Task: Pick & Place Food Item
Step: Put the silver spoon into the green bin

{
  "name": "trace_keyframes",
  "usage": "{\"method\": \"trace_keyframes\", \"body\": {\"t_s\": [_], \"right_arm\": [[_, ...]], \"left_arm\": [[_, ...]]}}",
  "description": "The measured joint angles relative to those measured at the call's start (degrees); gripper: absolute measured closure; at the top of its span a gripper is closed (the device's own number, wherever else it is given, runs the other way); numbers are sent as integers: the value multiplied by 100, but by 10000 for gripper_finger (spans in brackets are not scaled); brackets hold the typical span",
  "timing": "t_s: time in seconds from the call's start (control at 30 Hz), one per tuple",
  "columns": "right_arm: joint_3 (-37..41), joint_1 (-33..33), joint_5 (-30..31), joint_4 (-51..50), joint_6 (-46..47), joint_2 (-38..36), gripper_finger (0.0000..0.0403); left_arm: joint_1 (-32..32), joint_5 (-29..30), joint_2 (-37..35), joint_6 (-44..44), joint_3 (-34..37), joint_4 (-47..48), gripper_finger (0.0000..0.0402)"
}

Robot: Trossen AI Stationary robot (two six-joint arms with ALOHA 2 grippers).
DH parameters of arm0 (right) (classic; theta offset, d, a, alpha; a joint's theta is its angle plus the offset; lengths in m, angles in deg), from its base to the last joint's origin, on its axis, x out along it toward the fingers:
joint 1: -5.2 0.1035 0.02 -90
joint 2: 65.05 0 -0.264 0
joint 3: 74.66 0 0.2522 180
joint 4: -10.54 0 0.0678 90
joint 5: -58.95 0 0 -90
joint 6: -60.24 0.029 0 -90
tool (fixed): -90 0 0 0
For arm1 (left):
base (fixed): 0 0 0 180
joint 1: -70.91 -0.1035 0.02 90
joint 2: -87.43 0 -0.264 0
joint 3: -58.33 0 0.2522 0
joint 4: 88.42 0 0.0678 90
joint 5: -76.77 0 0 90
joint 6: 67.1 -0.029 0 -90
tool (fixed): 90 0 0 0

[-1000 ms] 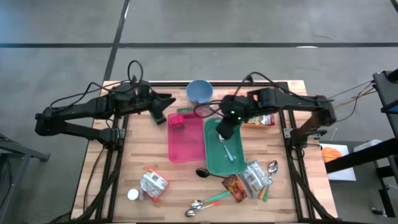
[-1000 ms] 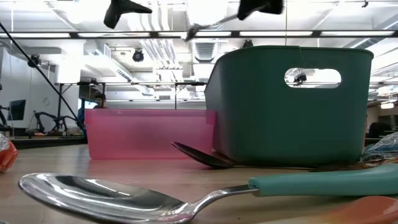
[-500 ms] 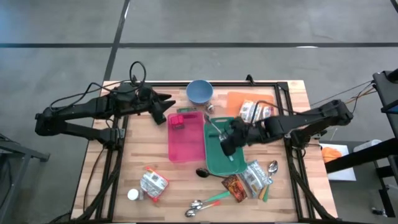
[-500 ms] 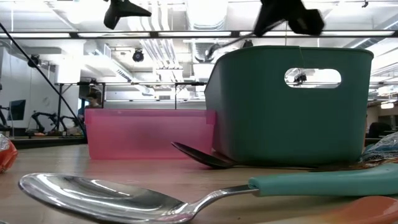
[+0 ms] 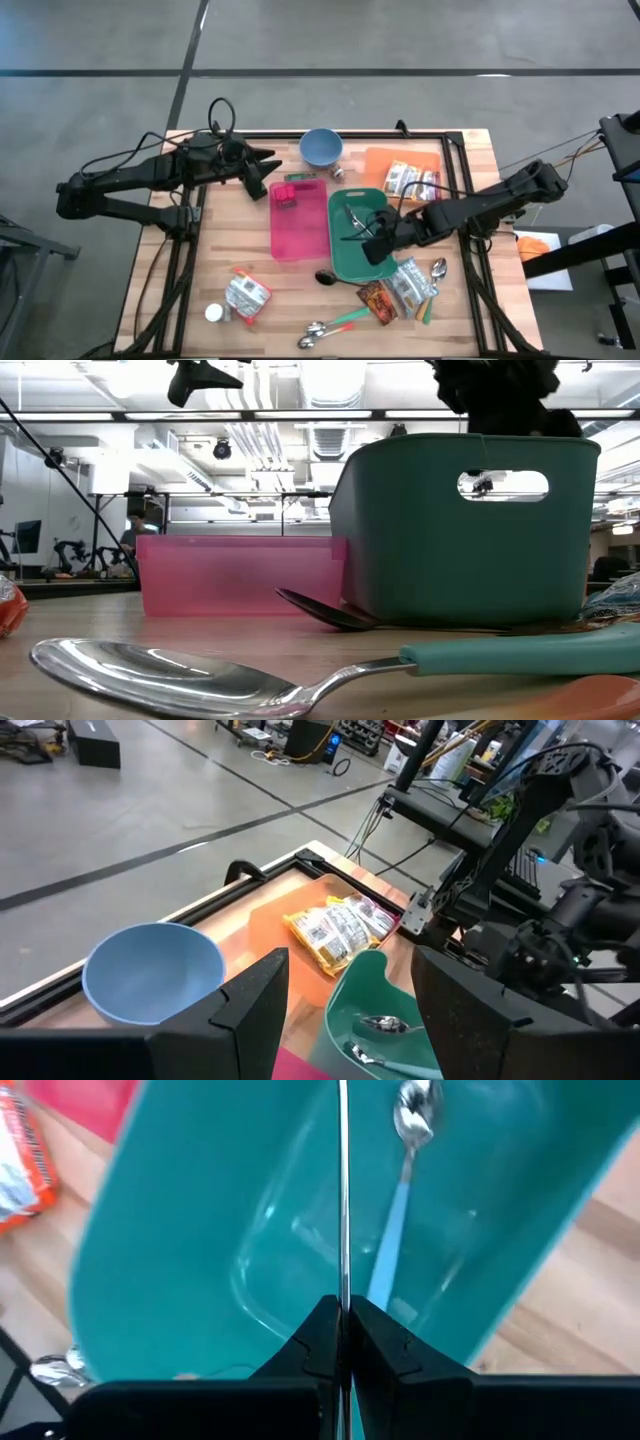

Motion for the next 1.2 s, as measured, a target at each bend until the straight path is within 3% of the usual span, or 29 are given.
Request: {"method": "trace_keyframes", "body": {"t_s": [0.2,0.37,0.63,0.9,1.2], "right_arm": [[243,-127,-11,137,341,2,395],[478,-207,1,897,384,4,395],[580,-221,39,1082,-153,300,395],[189,-300,-182,900,-899,959,395],[-364,-440,-762,374,-938,1708,395]], "left_arm": [[0,0,0,20,0,11,190],[0,-2,0,201,0,17,190],[0,0,2,221,2,34,190],[0,0,7,244,33,78,190],[2,0,7,350,33,257,190]]}}
